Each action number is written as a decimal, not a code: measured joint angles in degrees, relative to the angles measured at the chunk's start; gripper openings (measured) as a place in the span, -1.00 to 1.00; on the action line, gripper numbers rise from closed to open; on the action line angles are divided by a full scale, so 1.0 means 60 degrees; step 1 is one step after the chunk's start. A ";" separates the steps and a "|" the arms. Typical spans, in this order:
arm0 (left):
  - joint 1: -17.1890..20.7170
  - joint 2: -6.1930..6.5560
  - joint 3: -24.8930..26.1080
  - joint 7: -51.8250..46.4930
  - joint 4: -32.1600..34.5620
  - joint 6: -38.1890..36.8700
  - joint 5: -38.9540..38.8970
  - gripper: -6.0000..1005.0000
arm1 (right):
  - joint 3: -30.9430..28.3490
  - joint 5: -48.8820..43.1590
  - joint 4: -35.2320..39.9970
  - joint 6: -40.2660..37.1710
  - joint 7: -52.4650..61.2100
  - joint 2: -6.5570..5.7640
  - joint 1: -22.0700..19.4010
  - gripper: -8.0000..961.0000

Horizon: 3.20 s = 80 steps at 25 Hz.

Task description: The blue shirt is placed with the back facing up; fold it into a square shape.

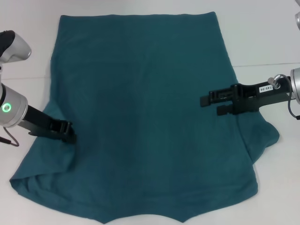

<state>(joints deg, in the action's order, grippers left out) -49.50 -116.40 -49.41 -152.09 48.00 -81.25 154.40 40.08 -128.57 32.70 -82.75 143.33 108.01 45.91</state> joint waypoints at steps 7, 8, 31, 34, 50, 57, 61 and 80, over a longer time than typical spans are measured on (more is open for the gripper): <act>0.0172 -0.0207 0.0084 0.0283 0.0771 -0.0266 -0.0259 -0.42 | 0.0000 -0.0001 0.0000 0.0040 0.0004 0.0008 -0.0019 0.78; 0.0208 -0.0201 0.0152 0.0127 0.0794 -0.0175 -0.0239 -0.34 | 0.0000 -0.0001 0.0000 0.0044 0.0003 0.0010 -0.0023 0.78; 0.0645 0.0375 0.2437 -0.1276 -0.1849 0.3867 -0.0323 0.53 | 0.0000 -0.0001 0.0000 0.0066 0.0005 0.0016 -0.0040 0.78; 0.0584 0.0370 0.2425 -0.1261 -0.2073 0.4130 -0.0327 0.53 | -0.0001 -0.0001 0.0000 0.0066 0.0010 0.0015 -0.0075 0.78; 0.0268 0.0181 0.2376 -0.0531 -0.2756 0.4288 -0.1231 0.53 | -0.0006 0.0025 0.0000 0.0077 -0.0019 0.0028 -0.0108 0.78; 0.0627 0.0377 0.2418 0.1076 -0.2559 0.2503 -0.4170 0.53 | 0.0001 0.0024 -0.0010 0.0037 -0.0184 0.0031 -0.0117 0.79; 0.0852 0.0481 0.2416 0.1018 -0.2348 0.2009 -0.4255 0.53 | -0.0094 0.0061 -0.0013 0.0084 -0.0501 0.0030 -0.0135 0.79; 0.3344 -0.0197 0.2322 0.1406 0.0384 -0.3069 -0.4184 0.53 | -0.0315 -0.1053 0.0927 -0.0865 -0.0821 -0.1148 -0.0716 0.78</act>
<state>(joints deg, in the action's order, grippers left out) -29.43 -117.58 -35.48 -143.66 50.30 -99.67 129.30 38.19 -134.89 38.26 -87.94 138.40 101.12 41.62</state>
